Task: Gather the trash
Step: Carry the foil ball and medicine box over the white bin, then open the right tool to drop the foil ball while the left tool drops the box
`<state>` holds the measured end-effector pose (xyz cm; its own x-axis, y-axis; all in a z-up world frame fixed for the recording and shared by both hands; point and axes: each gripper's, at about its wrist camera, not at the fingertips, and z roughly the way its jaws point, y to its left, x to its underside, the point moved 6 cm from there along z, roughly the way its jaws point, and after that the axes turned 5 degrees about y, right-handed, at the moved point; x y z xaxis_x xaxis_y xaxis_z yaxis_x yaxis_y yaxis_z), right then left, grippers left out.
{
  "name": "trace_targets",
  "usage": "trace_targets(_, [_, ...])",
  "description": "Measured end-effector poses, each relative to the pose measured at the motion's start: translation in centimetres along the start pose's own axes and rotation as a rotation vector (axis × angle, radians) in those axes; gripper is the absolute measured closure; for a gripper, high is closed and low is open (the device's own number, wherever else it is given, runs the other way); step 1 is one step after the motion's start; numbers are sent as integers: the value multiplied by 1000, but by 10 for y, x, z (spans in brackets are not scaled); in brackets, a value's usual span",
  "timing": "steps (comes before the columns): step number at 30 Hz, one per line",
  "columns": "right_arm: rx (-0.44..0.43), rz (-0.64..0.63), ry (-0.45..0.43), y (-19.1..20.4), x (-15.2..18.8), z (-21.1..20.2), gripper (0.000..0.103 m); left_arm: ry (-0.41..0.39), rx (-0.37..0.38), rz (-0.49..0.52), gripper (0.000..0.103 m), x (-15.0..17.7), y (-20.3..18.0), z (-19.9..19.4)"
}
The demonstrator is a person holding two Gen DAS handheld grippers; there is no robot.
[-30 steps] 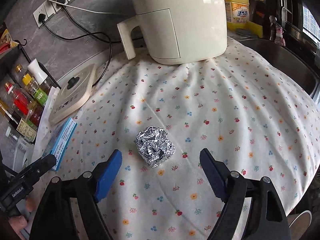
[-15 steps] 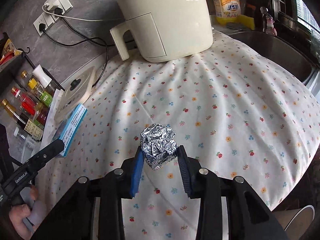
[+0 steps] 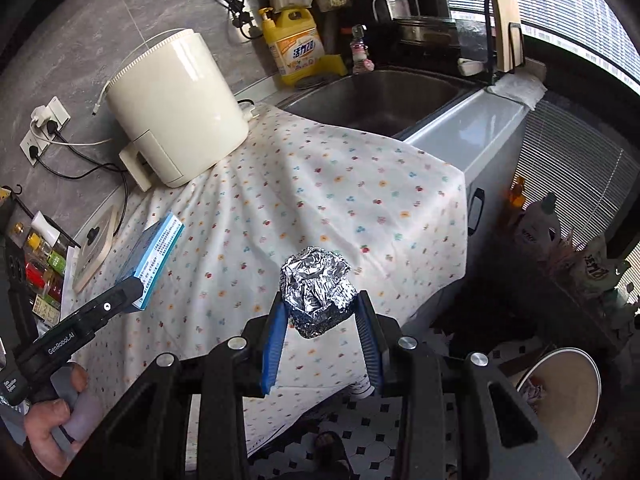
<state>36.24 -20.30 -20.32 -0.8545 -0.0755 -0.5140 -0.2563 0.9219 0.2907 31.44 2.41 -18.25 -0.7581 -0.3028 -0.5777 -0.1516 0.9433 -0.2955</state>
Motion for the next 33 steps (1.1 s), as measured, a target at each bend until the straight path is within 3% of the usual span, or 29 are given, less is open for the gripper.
trace_targets(9, [121,202,-24,-136,50,-56,68,79,105,155,35,29,-124,30])
trace_targets(17, [205,360,-64,-233,85,-99,67,132,152,255,35,58,-203,43])
trace_targets(19, [213,391,-74,-252,92,-107,64,145,159,277,35,65,-218,46])
trace_targets(21, [213,419,-93,-268,99,-116,45,157,164,294,35,73,-233,49])
trace_targets(23, [237,426,-110,-282,106,-126,40,171,170,311,35,82,-248,54])
trace_targets(33, [279,478,-69,-343,157,-153,40,255,232,373,35,134,-324,82])
